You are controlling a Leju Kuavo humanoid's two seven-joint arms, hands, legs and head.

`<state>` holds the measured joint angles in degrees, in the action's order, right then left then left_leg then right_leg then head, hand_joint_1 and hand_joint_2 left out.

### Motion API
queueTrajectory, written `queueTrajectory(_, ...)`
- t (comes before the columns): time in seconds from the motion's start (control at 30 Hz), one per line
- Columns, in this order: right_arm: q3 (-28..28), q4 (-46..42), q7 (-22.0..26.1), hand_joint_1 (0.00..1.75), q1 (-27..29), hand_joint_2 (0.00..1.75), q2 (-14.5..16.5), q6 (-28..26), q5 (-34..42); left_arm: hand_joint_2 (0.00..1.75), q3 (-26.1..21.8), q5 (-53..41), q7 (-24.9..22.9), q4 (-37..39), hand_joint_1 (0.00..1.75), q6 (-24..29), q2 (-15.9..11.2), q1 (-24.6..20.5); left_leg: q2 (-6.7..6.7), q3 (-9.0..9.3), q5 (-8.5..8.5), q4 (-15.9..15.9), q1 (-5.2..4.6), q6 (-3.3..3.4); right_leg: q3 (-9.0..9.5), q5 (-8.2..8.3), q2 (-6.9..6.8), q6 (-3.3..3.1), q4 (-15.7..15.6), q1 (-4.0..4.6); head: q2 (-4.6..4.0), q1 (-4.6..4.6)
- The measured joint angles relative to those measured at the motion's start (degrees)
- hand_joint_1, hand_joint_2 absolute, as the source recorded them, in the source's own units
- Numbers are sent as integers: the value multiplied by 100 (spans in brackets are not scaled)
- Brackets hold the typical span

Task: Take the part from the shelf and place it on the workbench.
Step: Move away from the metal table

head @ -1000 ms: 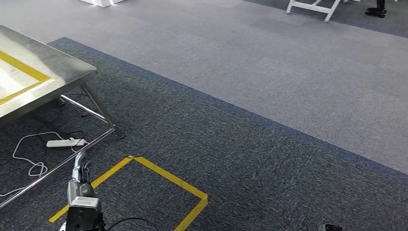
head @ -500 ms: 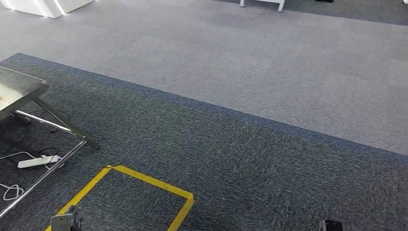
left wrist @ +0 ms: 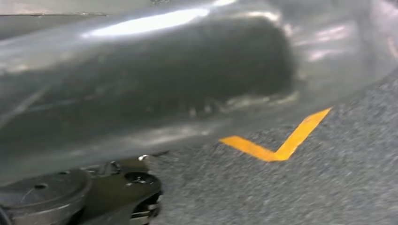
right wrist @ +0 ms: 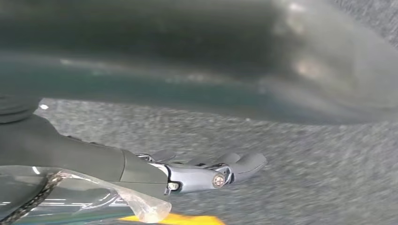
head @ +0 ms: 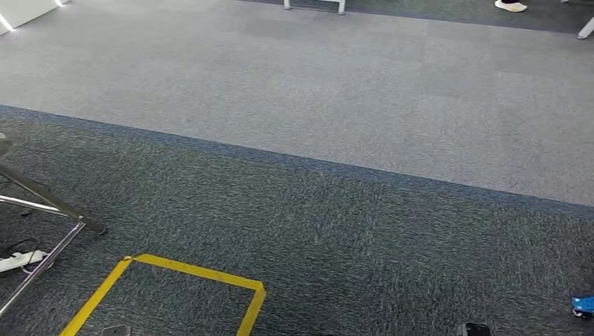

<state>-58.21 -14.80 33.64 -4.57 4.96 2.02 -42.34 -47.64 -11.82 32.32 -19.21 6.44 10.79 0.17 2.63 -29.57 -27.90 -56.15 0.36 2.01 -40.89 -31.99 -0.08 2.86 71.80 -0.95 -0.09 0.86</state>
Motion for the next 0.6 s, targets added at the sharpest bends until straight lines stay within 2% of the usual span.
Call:
queueTrajectory(0.03,-3,1,-21,0,8,0,-1,-10,-1,0,-1,-58,-75,40,0,38,-1,-16,59,8,-17,-12,7,-24,216,189,-72,21,-377,-20,0,1)
queueTrajectory(0.07,-7,3,-47,0,7,0,2,-21,-2,0,-1,-143,-176,76,0,94,-2,-32,111,17,-39,-29,1,-56,452,324,-207,40,-799,-23,0,5)
queueTrajectory(0.1,-12,6,-75,0,0,0,5,-33,-4,0,-1,-250,-289,115,0,164,0,-44,160,23,-68,-52,-12,-94,654,417,-303,24,-1138,-24,0,4)
queueTrajectory(0.13,-19,10,-100,0,-2,0,9,-42,-8,0,1,-363,-407,156,0,244,3,-54,203,32,-91,-68,-29,-126,774,446,-370,-7,-1339,-17,0,-4)
queueTrajectory(0.17,-28,15,-120,0,6,0,13,-50,-13,0,4,-468,-523,200,0,319,10,-62,245,42,-104,-76,-45,-155,810,427,-382,-53,-1401,-2,0,-13)
queueTrajectory(0.23,-46,24,-139,0,52,0,14,-65,-26,0,22,-648,-694,283,0,411,39,-73,300,64,-129,-83,-33,-206,801,444,-264,-149,-1397,5,0,-33)
queueTrajectory(0.3,-56,33,-143,0,97,0,13,-86,-40,0,72,-824,-762,343,0,441,73,-77,135,0,-295,-275,-3,-255,797,463,-162,-221,-1409,2,0,-44)
queueTrajectory(0.37,-74,37,-141,0,98,0,12,-104,-55,0,146,-999,-763,395,0,456,91,-76,-117,-291,-673,-952,10,-268,794,469,-40,-285,-1416,10,0,-58)
queueTrajectory(0.4,-85,38,-140,0,93,0,11,-108,-61,0,179,-1063,-749,418,0,460,95,-74,-176,-485,-849,-1376,10,-261,793,467,31,-308,-1415,24,0,-61)
queueTrajectory(0.43,-93,38,-140,0,94,0,11,-109,-66,0,204,-1111,-731,437,0,462,95,-72,-201,-646,-948,-1711,8,-249,797,466,106,-322,-1415,41,0,-61)
queueTrajectory(0.47,-101,38,-140,0,102,0,12,-109,-69,0,226,-1140,-709,450,0,462,95,-72,-211,-731,-934,-1858,5,-229,804,463,182,-331,-1415,57,0,-61)
queueTrajectory(0.5,-110,38,-140,0,112,0,12,-108,-72,0,245,-1162,-687,457,0,461,95,-73,-226,-712,-795,-1768,-1,-199,817,461,260,-334,-1414,72,0,-60)
queueTrajectory(0.53,-121,39,-139,0,118,0,13,-108,-76,0,263,-1184,-671,461,0,460,94,-76,-267,-606,-577,-1486,-10,-161,833,459,335,-337,-1413,83,0,-60)
queueTrajectory(0.6,-140,42,-136,0,116,0,15,-108,-85,0,291,-1219,-650,469,0,458,84,-83,-481,-294,-150,-710,-31,-71,854,452,474,-328,-1405,97,0,-57)
